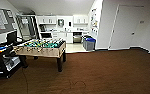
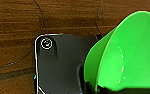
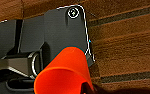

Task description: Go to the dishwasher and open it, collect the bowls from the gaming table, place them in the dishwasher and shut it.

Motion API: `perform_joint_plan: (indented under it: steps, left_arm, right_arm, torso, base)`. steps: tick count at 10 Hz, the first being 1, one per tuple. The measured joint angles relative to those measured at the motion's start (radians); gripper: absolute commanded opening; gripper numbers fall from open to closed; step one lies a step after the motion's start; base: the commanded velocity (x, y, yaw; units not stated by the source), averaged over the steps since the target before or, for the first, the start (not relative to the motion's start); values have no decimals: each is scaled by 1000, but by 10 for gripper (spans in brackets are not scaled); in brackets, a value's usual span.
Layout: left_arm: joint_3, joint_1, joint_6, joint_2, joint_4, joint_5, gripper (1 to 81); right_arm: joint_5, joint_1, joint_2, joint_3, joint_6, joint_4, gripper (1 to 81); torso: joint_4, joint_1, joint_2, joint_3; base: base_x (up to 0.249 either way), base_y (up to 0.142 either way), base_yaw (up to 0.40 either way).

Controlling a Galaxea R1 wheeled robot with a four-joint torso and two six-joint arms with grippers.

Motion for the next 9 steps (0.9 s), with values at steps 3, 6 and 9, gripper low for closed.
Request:
perform_joint_plan:
  steps: [3,6,9]
  left_arm:
    - [3,-1,0,8,0,-1,10]
    - [5,0,0,2,0,0,10]
    - [16,-3,0,-7,0,-3,10]
  right_arm:
    - [1,1,-12,-3,0,0,10]
    - [0,0,-6,-3,0,0,10]
    - [2,0,-1,-3,0,0,10]
  torso:
    - [0,1,0,0]
    - [0,1,0,0]
    - [0,1,0,0]
  base:
    - [138,-82,0]
    - [138,-89,0]
    - [136,-52,0]
